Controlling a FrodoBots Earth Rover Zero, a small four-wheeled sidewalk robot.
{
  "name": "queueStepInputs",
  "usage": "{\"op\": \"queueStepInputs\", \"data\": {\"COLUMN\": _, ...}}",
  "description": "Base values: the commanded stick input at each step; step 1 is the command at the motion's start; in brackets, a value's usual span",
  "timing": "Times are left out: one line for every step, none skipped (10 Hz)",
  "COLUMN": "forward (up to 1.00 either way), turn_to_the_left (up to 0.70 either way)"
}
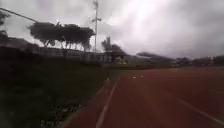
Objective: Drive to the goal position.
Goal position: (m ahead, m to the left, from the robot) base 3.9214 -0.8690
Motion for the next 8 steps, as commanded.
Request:
{"op": "queueStepInputs", "data": {"forward": 0.7, "turn_to_the_left": 0.0}}
{"op": "queueStepInputs", "data": {"forward": 0.7, "turn_to_the_left": 0.0}}
{"op": "queueStepInputs", "data": {"forward": 0.7, "turn_to_the_left": 0.0}}
{"op": "queueStepInputs", "data": {"forward": 0.7, "turn_to_the_left": 0.0}}
{"op": "queueStepInputs", "data": {"forward": 0.7, "turn_to_the_left": 0.0}}
{"op": "queueStepInputs", "data": {"forward": 0.7, "turn_to_the_left": 0.0}}
{"op": "queueStepInputs", "data": {"forward": 0.7, "turn_to_the_left": -0.04}}
{"op": "queueStepInputs", "data": {"forward": 0.7, "turn_to_the_left": -0.19}}
